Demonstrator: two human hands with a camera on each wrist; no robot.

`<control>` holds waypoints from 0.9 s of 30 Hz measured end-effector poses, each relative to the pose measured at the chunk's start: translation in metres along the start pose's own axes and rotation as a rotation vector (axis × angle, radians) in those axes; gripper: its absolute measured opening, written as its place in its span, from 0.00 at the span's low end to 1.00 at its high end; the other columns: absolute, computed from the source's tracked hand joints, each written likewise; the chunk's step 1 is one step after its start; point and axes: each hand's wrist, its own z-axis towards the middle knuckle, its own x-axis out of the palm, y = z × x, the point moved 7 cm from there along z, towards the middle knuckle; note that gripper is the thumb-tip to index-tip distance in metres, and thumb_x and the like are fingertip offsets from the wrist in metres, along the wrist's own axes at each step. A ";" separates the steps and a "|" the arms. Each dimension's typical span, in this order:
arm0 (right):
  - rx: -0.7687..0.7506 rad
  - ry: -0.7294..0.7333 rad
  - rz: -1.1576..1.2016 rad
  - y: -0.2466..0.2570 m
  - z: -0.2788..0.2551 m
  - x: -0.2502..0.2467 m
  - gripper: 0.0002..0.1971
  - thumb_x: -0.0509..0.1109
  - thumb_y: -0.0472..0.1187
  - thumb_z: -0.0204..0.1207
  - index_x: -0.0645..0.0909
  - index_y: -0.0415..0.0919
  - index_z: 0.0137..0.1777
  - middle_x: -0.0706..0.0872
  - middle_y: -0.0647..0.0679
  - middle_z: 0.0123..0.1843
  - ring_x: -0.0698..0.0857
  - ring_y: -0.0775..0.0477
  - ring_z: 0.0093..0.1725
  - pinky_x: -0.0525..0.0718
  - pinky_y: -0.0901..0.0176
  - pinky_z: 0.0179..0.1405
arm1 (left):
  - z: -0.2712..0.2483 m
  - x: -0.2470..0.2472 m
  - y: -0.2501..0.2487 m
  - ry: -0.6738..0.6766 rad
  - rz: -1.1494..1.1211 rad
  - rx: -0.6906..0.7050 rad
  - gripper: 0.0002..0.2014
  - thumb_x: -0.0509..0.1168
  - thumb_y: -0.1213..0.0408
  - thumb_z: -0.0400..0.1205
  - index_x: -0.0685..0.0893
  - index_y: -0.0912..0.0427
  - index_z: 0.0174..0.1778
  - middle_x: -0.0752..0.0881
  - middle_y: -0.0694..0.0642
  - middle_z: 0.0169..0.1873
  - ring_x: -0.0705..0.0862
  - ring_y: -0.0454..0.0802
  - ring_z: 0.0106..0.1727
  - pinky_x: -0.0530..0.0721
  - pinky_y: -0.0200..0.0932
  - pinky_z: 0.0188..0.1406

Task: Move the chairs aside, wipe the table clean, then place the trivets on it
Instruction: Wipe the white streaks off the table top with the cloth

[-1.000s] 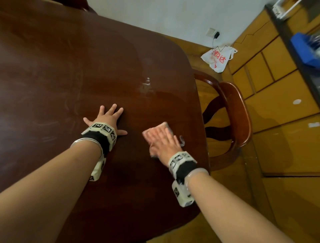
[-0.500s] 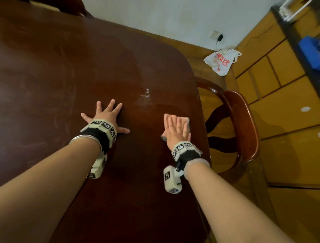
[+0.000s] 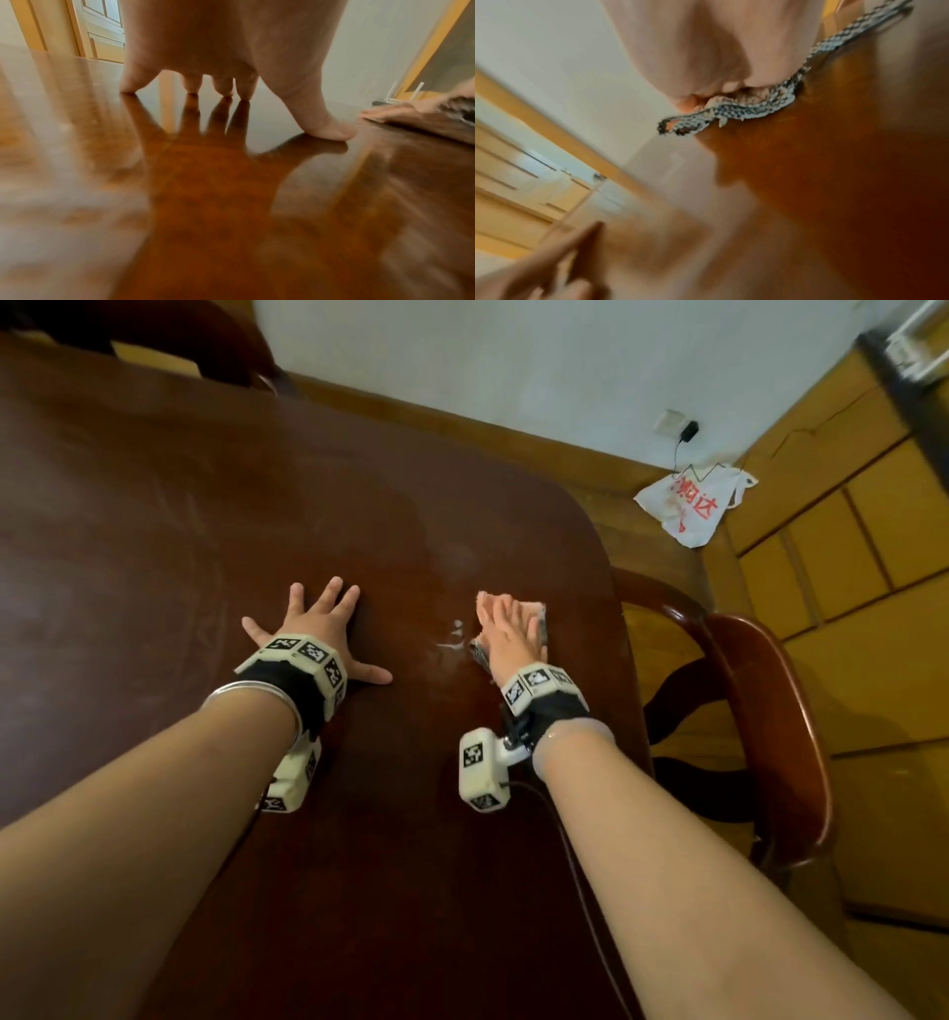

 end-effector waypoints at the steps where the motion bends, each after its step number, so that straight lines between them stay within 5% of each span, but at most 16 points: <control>1: -0.055 0.033 -0.005 0.021 0.006 -0.001 0.31 0.45 0.34 0.85 0.40 0.49 0.86 0.38 0.47 0.87 0.38 0.37 0.85 0.43 0.35 0.82 | 0.003 -0.002 0.000 0.003 0.005 -0.005 0.63 0.75 0.33 0.60 0.37 0.37 0.81 0.35 0.37 0.81 0.32 0.55 0.82 0.46 0.85 0.68; 4: -0.202 0.115 -0.096 0.067 -0.009 0.014 0.29 0.44 0.46 0.87 0.36 0.57 0.85 0.33 0.54 0.86 0.32 0.42 0.84 0.38 0.36 0.81 | 0.008 -0.005 -0.001 0.022 0.005 -0.015 0.64 0.76 0.35 0.60 0.37 0.37 0.81 0.34 0.36 0.81 0.32 0.55 0.82 0.46 0.86 0.68; 8: -0.287 0.113 -0.176 0.044 -0.042 0.022 0.27 0.42 0.55 0.86 0.34 0.68 0.82 0.31 0.65 0.84 0.30 0.52 0.83 0.35 0.43 0.80 | 0.008 -0.005 0.000 0.049 -0.006 -0.010 0.64 0.76 0.35 0.60 0.36 0.36 0.81 0.33 0.36 0.80 0.31 0.54 0.82 0.45 0.85 0.68; 11: -0.079 0.103 -0.134 0.006 -0.028 0.000 0.28 0.42 0.55 0.87 0.33 0.69 0.81 0.29 0.64 0.83 0.29 0.51 0.83 0.34 0.42 0.81 | 0.008 -0.005 0.000 0.061 -0.004 -0.010 0.65 0.76 0.34 0.60 0.35 0.35 0.81 0.32 0.35 0.80 0.29 0.54 0.82 0.45 0.85 0.67; 14: 0.099 0.098 -0.060 0.019 -0.008 -0.005 0.28 0.43 0.57 0.86 0.32 0.67 0.81 0.27 0.58 0.83 0.27 0.43 0.82 0.33 0.35 0.80 | 0.009 -0.006 0.001 0.067 -0.008 -0.014 0.64 0.76 0.34 0.60 0.35 0.35 0.80 0.32 0.35 0.80 0.29 0.53 0.81 0.44 0.85 0.67; 18: -0.117 0.122 -0.122 0.073 -0.015 0.015 0.29 0.43 0.55 0.87 0.31 0.65 0.81 0.26 0.59 0.83 0.25 0.45 0.81 0.32 0.36 0.80 | 0.010 -0.005 0.003 0.055 0.004 -0.008 0.64 0.75 0.33 0.60 0.35 0.36 0.81 0.33 0.36 0.80 0.30 0.54 0.82 0.45 0.85 0.68; 22: -0.270 0.114 -0.225 0.036 -0.052 0.024 0.29 0.43 0.54 0.87 0.30 0.67 0.81 0.28 0.65 0.83 0.28 0.51 0.82 0.35 0.42 0.80 | 0.009 -0.004 0.003 0.063 -0.011 0.002 0.64 0.75 0.33 0.60 0.35 0.36 0.81 0.32 0.36 0.80 0.30 0.54 0.82 0.45 0.85 0.68; 27: 0.114 0.070 -0.086 -0.005 -0.019 -0.002 0.28 0.40 0.55 0.87 0.29 0.64 0.81 0.26 0.58 0.83 0.28 0.44 0.83 0.35 0.36 0.81 | 0.009 -0.004 0.003 0.053 -0.007 0.008 0.64 0.75 0.32 0.60 0.34 0.36 0.80 0.32 0.36 0.80 0.29 0.54 0.81 0.45 0.85 0.68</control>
